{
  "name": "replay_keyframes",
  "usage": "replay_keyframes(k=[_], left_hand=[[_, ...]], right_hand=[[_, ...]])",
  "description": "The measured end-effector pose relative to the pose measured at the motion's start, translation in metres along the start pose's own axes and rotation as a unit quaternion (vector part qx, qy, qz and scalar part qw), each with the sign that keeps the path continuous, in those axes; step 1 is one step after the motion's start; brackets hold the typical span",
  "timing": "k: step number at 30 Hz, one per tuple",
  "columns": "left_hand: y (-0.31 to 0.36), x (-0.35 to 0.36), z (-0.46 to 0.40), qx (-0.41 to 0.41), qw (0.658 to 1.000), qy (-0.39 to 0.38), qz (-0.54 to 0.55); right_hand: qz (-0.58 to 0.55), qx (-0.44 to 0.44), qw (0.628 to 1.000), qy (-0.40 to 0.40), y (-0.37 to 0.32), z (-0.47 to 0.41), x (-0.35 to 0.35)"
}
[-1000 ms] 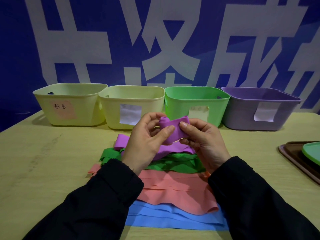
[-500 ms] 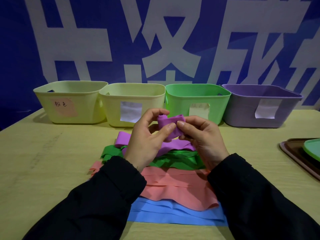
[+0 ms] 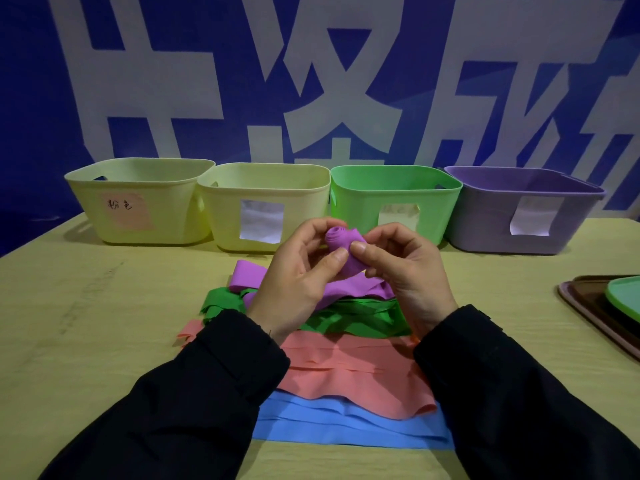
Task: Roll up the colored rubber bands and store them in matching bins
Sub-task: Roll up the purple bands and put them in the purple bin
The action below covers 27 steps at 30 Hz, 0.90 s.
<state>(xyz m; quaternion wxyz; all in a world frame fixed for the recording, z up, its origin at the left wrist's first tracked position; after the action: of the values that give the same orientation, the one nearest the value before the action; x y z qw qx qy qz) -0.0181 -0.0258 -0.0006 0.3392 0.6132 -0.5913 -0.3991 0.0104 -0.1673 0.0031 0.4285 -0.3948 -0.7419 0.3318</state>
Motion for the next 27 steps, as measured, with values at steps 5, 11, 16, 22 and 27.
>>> replay_keyframes(k=[5,11,16,22,27], left_hand=[[0.000,0.002,0.001,-0.011,0.999,0.013,0.040],[-0.007,-0.005,-0.003,-0.010,0.999,0.045,-0.013],[-0.007,-0.004,-0.003,0.006,0.998,0.029,-0.062],[0.000,0.001,-0.004,-0.005,1.000,-0.012,-0.002],[0.019,0.013,-0.018,0.030,0.999,-0.001,-0.046]], right_hand=[[0.001,-0.012,1.000,-0.011,-0.001,0.000,0.001],[0.006,-0.004,1.000,-0.024,-0.003,-0.002,-0.001],[0.054,-0.057,0.997,-0.008,-0.006,0.000,0.000],[0.110,0.026,0.993,0.031,-0.004,-0.007,-0.017],[0.072,0.073,0.995,-0.001,-0.015,-0.008,-0.019]])
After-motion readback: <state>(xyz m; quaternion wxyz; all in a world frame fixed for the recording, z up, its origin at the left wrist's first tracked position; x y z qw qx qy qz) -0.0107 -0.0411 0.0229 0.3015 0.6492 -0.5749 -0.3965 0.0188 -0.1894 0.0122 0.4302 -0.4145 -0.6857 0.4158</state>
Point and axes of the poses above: each hand's wrist, its own z-axis away from the middle knuckle, its own x-axis out of the palm, y = z × x, the point moved 7 cm from there along -z, towards the middle knuckle, and after that the axes turned 12 degrees about -z, right-handed, at the moved point
